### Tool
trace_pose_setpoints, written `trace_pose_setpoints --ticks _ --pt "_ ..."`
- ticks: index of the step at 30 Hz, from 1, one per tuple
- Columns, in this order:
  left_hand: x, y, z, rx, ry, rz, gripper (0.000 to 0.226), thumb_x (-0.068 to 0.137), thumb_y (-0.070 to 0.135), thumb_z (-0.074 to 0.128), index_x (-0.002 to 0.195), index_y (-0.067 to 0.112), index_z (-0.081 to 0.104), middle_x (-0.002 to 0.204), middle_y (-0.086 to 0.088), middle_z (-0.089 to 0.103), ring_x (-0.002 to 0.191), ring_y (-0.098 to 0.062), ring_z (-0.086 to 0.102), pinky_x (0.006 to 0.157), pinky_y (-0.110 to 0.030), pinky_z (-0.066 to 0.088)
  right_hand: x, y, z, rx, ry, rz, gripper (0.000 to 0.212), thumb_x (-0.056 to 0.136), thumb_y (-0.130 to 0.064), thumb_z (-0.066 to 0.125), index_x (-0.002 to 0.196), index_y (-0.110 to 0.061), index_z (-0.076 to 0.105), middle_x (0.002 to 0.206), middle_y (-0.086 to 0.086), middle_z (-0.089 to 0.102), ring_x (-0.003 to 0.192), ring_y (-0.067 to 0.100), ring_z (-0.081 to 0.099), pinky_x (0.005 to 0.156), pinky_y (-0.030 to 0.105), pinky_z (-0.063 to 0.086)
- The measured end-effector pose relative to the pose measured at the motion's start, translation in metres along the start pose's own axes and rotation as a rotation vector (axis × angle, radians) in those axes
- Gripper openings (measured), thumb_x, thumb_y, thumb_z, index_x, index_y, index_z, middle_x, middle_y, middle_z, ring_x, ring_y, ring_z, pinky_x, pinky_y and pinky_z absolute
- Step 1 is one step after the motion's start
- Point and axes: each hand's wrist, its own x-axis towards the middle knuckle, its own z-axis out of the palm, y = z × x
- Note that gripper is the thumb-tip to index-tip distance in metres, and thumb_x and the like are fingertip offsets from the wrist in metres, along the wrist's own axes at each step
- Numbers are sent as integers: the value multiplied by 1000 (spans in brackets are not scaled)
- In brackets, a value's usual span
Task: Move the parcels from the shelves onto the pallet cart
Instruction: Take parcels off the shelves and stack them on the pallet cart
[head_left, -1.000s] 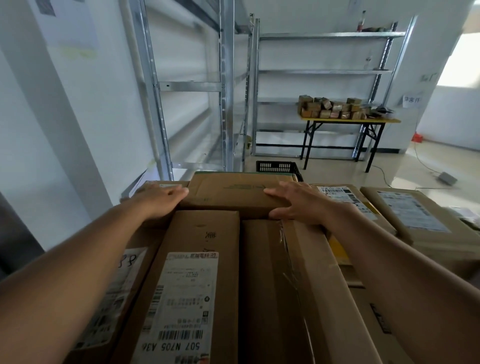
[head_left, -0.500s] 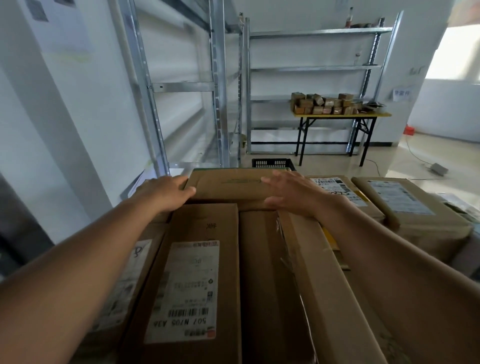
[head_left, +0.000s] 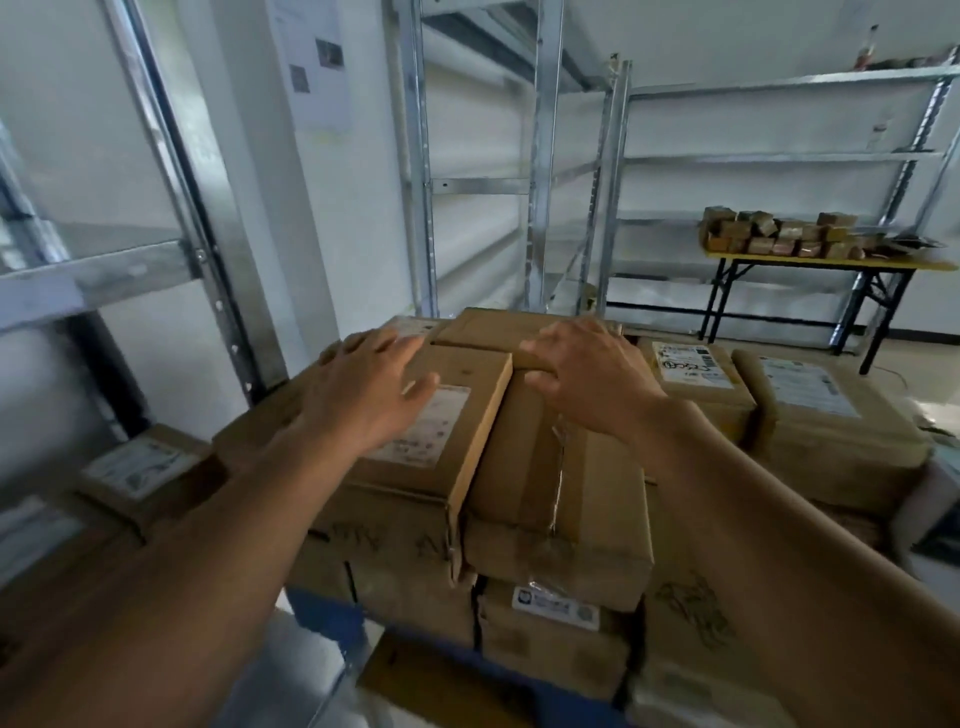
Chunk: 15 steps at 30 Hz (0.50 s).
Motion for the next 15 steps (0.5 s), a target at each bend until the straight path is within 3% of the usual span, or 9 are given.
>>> trace_pose_setpoints --ticks 10,13,15 --pt "-164 5 -26 20 33 -342 60 89 60 30 143 33 28 150 1 31 137 -24 28 108 -45 26 -64 -94 6 76 36 -290 42 95 -37 41 135 -26 47 139 1 45 130 21 35 106 39 31" --pt "-209 -5 -29 3 44 -461 58 91 55 38 142 28 33 148 -1 37 136 -23 31 110 -43 24 -74 -134 18 76 6 -424 43 91 -39 34 130 -25 49 134 3 47 125 22 36 103 40 33" --pt "-236 -16 -33 -22 53 -520 54 92 51 41 138 24 39 142 -3 45 131 -22 39 109 -44 31 -78 -161 27 128 -26 -484 42 92 -41 29 126 -27 50 130 1 48 123 22 37 101 40 33"
